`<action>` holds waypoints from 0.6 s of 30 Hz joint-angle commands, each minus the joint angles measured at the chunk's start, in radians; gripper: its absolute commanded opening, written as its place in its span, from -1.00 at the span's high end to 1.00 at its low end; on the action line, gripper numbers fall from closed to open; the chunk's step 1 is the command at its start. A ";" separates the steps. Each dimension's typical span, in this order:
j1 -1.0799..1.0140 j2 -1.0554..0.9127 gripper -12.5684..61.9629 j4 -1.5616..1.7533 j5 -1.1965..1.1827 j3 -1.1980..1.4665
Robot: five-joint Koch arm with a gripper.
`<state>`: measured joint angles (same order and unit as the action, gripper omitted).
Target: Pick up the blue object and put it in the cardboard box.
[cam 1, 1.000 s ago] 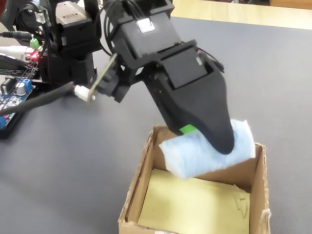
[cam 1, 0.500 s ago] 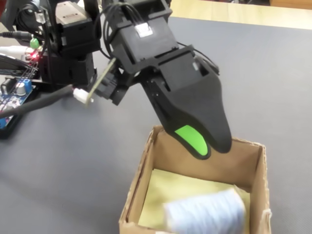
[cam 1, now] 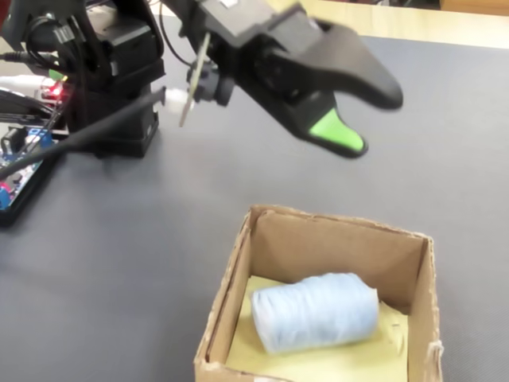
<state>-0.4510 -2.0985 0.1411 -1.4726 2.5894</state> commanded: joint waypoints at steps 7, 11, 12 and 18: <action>0.181 -0.219 -0.21 0.143 -0.127 0.210; 0.229 -0.267 -0.21 0.144 -0.133 0.321; 0.233 -0.268 -0.21 0.144 -0.133 0.339; 0.285 -0.270 -0.24 0.146 -0.133 0.446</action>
<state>-0.1810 -2.2795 0.1948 -1.5785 3.0496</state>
